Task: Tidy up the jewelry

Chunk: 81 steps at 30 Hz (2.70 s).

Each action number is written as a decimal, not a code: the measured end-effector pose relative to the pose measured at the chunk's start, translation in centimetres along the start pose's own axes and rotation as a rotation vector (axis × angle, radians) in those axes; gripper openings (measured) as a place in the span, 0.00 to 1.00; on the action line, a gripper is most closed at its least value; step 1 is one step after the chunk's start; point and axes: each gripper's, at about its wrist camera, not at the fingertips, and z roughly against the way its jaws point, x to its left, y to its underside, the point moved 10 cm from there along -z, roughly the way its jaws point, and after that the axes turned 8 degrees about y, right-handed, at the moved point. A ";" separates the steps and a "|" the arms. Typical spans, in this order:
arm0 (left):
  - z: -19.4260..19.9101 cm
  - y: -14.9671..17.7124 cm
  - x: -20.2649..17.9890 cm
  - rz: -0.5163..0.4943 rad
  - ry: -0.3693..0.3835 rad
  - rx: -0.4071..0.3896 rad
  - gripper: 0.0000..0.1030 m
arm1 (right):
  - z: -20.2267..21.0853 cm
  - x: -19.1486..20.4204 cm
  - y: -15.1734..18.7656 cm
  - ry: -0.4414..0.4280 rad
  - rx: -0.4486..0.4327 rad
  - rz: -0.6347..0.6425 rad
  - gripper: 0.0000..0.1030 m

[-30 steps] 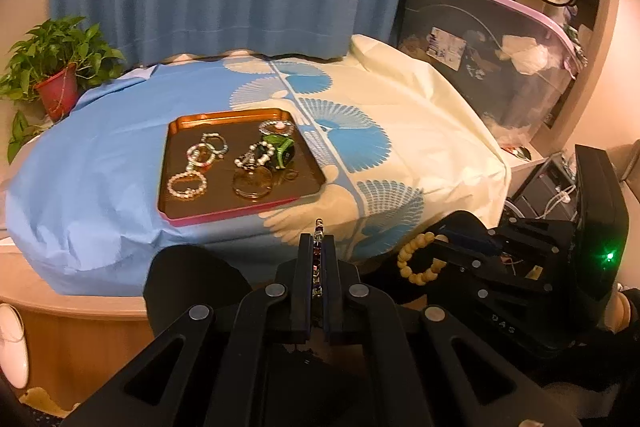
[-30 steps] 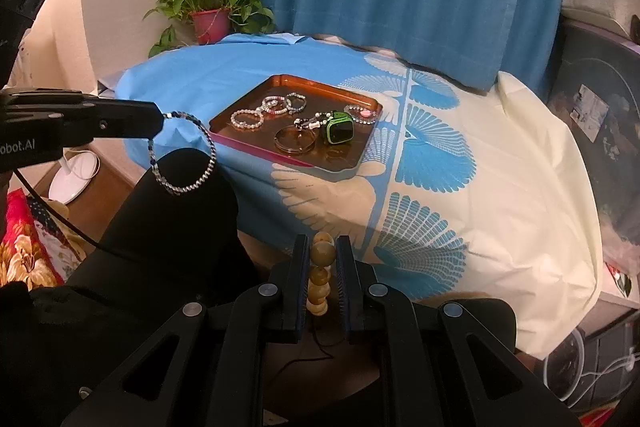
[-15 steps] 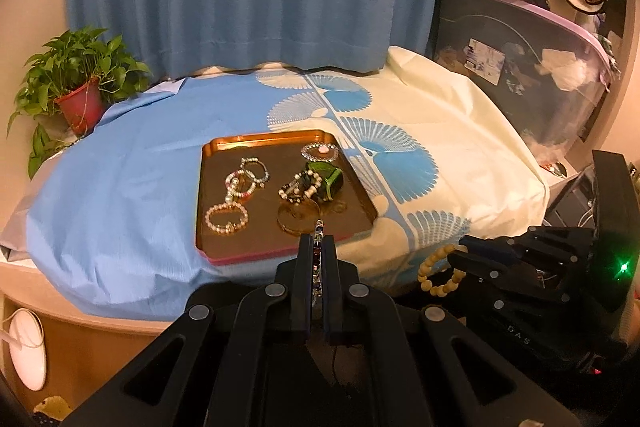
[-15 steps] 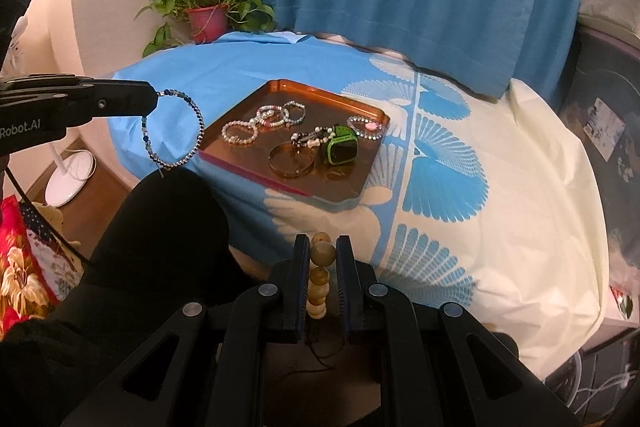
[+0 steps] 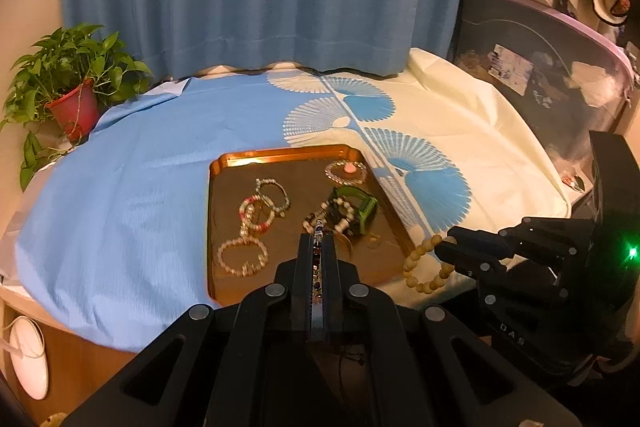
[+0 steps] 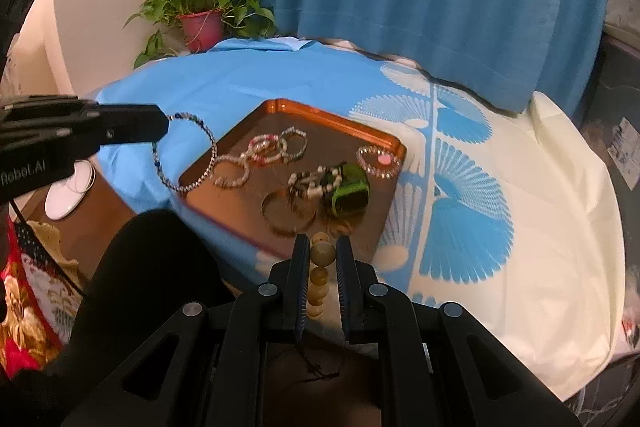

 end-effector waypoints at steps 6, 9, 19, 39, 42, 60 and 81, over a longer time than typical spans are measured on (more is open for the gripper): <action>-3.0 -2.4 2.1 0.005 -0.015 0.000 0.01 | -3.1 -0.4 -3.4 -0.009 -0.019 -0.010 0.13; -4.5 -3.9 3.3 0.009 -0.025 -0.005 0.01 | -4.6 -0.8 -5.6 -0.007 -0.042 -0.014 0.13; -10.6 -7.1 7.4 0.009 -0.090 0.002 0.01 | -10.6 -1.1 -11.1 -0.012 -0.095 -0.030 0.13; -8.5 -1.3 11.5 0.181 -0.258 0.004 0.99 | -12.9 0.0 -5.2 0.062 0.046 0.001 0.79; -6.3 -0.2 10.0 0.161 -0.266 -0.012 0.99 | -10.1 -0.1 -4.2 0.081 0.010 -0.036 0.80; -0.3 5.2 4.0 0.085 -0.303 -0.025 0.99 | -2.6 -0.3 2.0 0.128 0.022 -0.103 0.82; 1.3 5.4 2.0 0.066 -0.294 -0.050 0.99 | 0.4 -0.4 3.4 0.136 -0.002 -0.092 0.82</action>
